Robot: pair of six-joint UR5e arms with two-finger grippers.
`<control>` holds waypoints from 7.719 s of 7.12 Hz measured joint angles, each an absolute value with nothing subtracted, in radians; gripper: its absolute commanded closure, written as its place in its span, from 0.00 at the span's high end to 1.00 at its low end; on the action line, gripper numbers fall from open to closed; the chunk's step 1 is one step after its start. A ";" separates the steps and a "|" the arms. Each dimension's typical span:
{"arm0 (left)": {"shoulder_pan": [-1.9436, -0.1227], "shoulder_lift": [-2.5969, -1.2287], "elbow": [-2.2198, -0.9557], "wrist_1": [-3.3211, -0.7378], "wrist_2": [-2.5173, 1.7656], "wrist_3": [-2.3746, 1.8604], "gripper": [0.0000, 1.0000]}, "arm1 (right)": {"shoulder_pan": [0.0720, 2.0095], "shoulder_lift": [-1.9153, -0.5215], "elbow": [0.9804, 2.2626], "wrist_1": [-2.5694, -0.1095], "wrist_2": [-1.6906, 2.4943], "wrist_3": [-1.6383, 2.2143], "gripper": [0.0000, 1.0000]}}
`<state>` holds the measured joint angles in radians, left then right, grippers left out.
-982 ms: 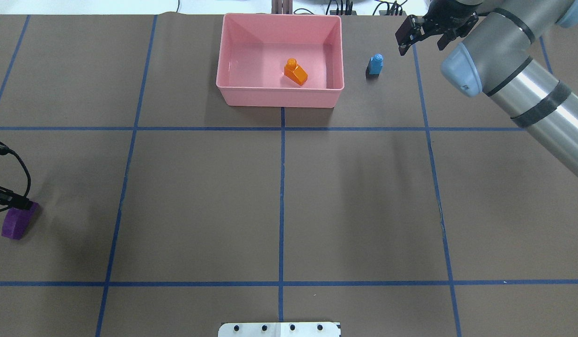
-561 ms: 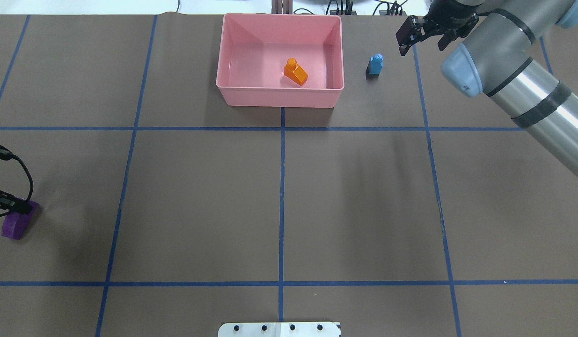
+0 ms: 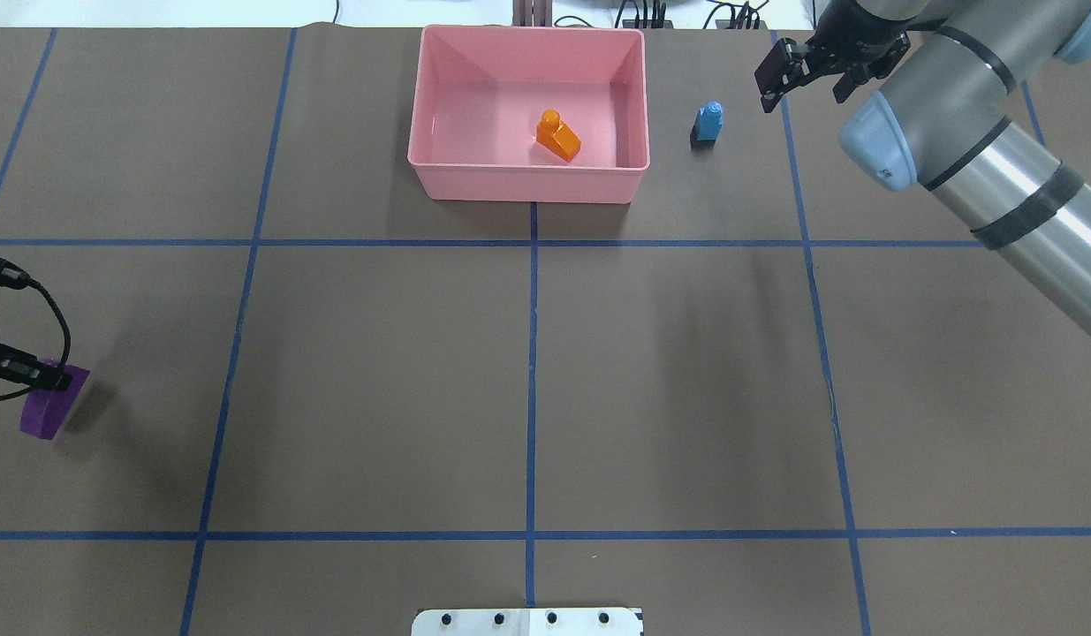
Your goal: Put all blocks into box
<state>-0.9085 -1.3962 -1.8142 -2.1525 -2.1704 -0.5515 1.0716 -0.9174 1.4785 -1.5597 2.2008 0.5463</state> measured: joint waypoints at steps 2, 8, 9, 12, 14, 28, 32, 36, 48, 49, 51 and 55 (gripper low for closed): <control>-0.952 -1.525 -1.854 -2.112 -2.173 -0.693 0.00 | 1.074 -0.924 1.474 -1.552 2.195 0.535 1.00; -0.990 -2.457 -1.401 -1.711 -2.104 -1.102 0.00 | 1.091 -0.900 1.311 -1.347 2.171 0.540 0.92; -0.974 -2.583 -1.237 -1.726 -2.070 -1.146 0.12 | 1.091 -0.877 1.242 -1.299 2.169 0.541 0.96; -0.920 -2.710 -0.997 -1.861 -1.998 -1.249 1.00 | 1.086 -0.828 1.069 -1.171 2.165 0.557 0.98; -0.918 -2.699 -1.068 -1.820 -1.998 -1.191 1.00 | 1.076 -0.801 1.022 -1.127 2.163 0.620 0.98; -1.187 -1.917 -1.792 -1.614 -2.296 -0.401 1.00 | 0.939 -0.658 0.766 -0.965 1.959 0.830 0.00; -1.186 -1.895 -1.796 -1.615 -2.296 -0.398 1.00 | 1.061 -0.609 0.944 -1.106 2.082 0.952 0.00; -1.187 -1.872 -1.817 -1.615 -2.296 -0.403 1.00 | 0.945 -0.444 0.962 -1.231 1.980 1.188 0.99; -1.044 -1.113 -2.089 -2.104 -2.228 -0.408 1.00 | 0.993 -1.147 1.881 -1.647 2.075 0.709 0.99; -0.963 -1.053 -2.089 -2.162 -2.173 -0.420 1.00 | 0.994 -1.236 1.965 -1.647 2.075 0.694 1.00; -0.779 -0.950 -2.089 -2.268 -2.075 -0.431 1.00 | 1.009 -1.418 2.114 -1.646 2.075 0.631 1.00; -0.509 -0.789 -2.087 -2.414 -1.999 -0.447 1.00 | 1.155 -1.722 2.238 -1.635 2.170 0.394 1.00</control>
